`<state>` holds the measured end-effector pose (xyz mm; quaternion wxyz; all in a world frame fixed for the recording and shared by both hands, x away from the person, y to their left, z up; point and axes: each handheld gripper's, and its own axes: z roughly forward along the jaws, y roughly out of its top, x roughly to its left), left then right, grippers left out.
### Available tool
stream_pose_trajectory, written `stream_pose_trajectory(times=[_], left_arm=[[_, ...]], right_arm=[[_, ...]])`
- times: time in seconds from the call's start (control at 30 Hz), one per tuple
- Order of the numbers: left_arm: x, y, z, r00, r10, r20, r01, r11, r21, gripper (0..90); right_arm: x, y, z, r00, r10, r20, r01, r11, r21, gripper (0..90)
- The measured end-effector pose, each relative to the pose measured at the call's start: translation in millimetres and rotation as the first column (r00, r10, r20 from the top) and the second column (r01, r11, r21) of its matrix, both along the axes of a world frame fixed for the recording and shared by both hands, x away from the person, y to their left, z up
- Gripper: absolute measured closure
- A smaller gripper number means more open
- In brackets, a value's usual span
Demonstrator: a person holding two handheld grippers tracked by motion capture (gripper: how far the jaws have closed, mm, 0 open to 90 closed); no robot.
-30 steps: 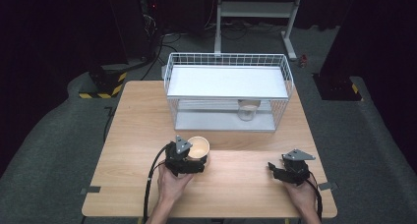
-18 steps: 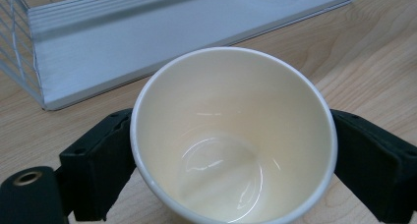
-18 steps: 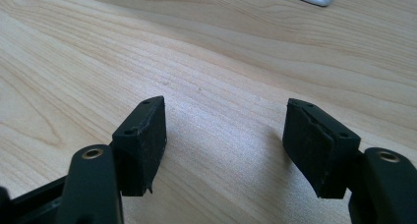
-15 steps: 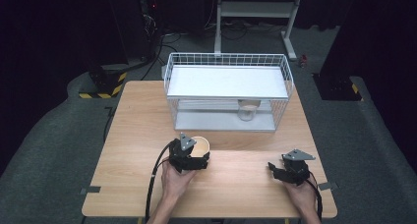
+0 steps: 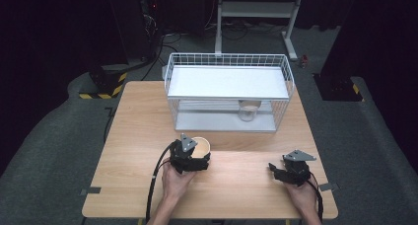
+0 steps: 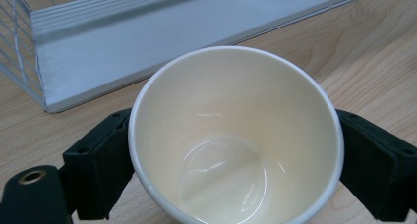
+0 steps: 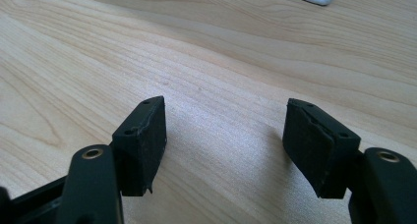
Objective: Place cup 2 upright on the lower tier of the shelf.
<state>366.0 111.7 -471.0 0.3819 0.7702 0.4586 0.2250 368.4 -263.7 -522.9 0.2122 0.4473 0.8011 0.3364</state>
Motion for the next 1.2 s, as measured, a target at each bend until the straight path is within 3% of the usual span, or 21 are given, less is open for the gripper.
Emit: stream_pose_trajectory(times=[0.43, 1.0, 1.2], left_arm=[[-0.1, 1.6, 0.5, 0.9998, -0.019, -0.002, 0.019, 0.9998, 0.002, 10.8], [6.3, 6.2, 5.4, 0.9997, -0.014, -0.021, 0.014, 0.9989, -0.044, 10.9], [9.3, 5.6, 8.5, 0.9997, -0.013, -0.021, 0.013, 0.9996, -0.024, 10.9]], right_arm=[[0.1, -0.1, 0.0, 1.0000, -0.001, -0.004, 0.001, 1.0000, 0.003, 33.2], [0.1, -0.2, -0.1, 1.0000, 0.000, -0.001, 0.000, 1.0000, 0.001, 33.0], [0.2, -0.3, -0.1, 1.0000, 0.001, 0.000, -0.001, 1.0000, -0.001, 33.0]])
